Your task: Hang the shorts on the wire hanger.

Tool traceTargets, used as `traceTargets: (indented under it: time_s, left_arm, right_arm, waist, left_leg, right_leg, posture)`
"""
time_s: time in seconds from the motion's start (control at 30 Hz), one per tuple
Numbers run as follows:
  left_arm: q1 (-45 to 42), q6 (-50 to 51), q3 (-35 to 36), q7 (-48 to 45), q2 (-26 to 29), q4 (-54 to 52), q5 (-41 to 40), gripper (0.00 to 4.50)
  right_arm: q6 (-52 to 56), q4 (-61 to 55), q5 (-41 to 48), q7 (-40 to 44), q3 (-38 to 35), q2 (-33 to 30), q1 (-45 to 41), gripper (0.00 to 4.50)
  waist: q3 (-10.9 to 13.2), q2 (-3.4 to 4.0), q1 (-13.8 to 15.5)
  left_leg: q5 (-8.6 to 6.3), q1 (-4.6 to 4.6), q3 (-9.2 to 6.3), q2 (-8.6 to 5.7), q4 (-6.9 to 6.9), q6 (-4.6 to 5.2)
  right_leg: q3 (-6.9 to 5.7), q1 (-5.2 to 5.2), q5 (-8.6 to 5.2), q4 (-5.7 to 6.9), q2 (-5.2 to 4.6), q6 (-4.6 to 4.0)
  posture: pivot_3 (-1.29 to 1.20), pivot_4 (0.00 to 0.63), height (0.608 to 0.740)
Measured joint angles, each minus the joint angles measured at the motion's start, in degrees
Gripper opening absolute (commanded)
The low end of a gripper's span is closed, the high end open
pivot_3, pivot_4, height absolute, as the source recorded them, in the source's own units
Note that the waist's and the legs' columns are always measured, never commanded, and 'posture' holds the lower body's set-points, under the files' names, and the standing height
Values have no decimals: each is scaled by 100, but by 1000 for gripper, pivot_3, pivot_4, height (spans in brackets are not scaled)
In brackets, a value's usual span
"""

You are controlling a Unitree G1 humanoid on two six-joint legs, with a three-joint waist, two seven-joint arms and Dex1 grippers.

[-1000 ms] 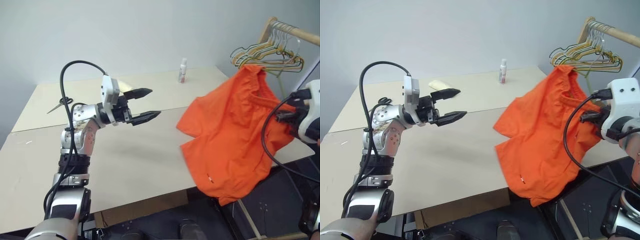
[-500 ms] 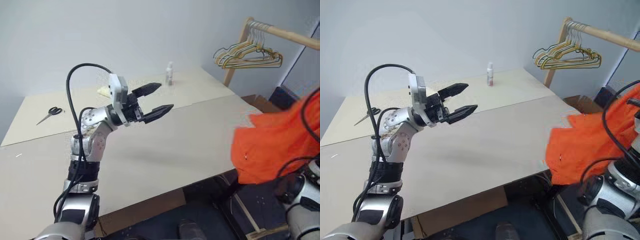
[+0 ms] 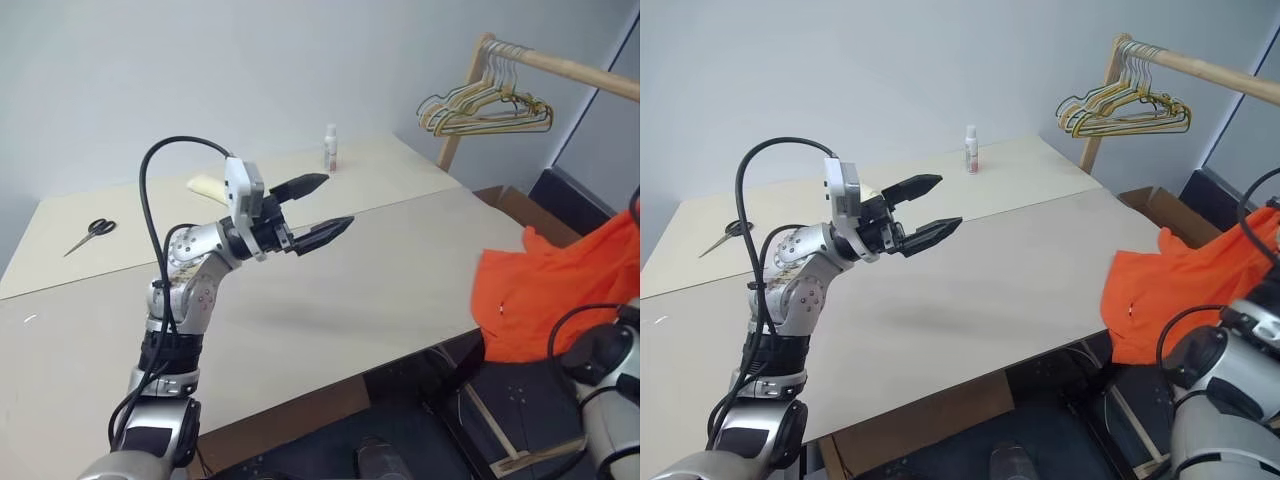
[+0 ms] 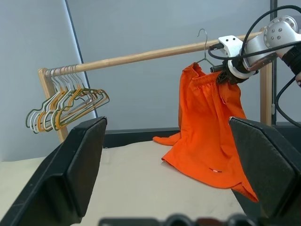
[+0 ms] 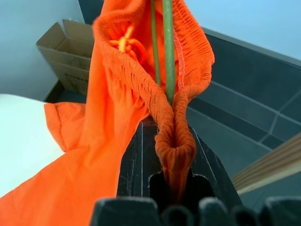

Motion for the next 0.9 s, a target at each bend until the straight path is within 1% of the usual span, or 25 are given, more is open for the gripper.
traceTargets:
  time_s: [0.23,0.33,0.4,0.6,0.77,0.9]
  left_arm:
    - [72,-32,-68,2,3,-49,5,4500]
    - [110,-90,-72,-1,-1,-143,-15,4500]
    - [129,-101,-67,-20,-10,-246,-144,4500]
    - [239,-109,-42,-55,-29,-432,-435,4500]
    - [281,-109,-40,-54,-25,-439,-476,4500]
    - [343,-107,-27,-73,-10,-566,-663,4500]
  right_arm:
    - [-618,1688,417,90,-132,-672,-679,50]
    - [-728,2341,640,11,-353,-818,-863,50]
    - [-755,2633,732,-72,-376,-854,-909,50]
    - [-856,2874,848,-250,-295,-851,-1008,50]
    - [-942,2942,914,-346,-192,-845,-1001,50]
    - [-970,2949,948,-356,-54,-841,-970,50]
  waist:
    - [11,4,16]
    - [35,1,21]
    - [39,3,23]
    - [45,7,55]
    - [47,9,146]
    - [47,10,223]
  left_leg:
    - [-11,50,1,9,-16,18]
    - [-18,87,6,10,-26,27]
    - [-18,88,10,11,-29,27]
    - [-17,87,13,11,-36,27]
    - [-18,86,18,11,-38,28]
    - [-19,86,18,11,-44,29]
  right_leg:
    - [-6,96,5,-61,17,14]
    - [-4,147,2,-78,19,19]
    - [-1,148,2,-81,19,20]
    - [4,147,3,-88,21,23]
    - [8,147,7,-100,22,29]
    - [7,147,9,-114,22,32]
  posture:
    - [-178,0,740]
    - [-170,0,740]
    - [-166,0,740]
    - [-152,0,740]
    - [-147,0,740]
    - [-146,0,740]
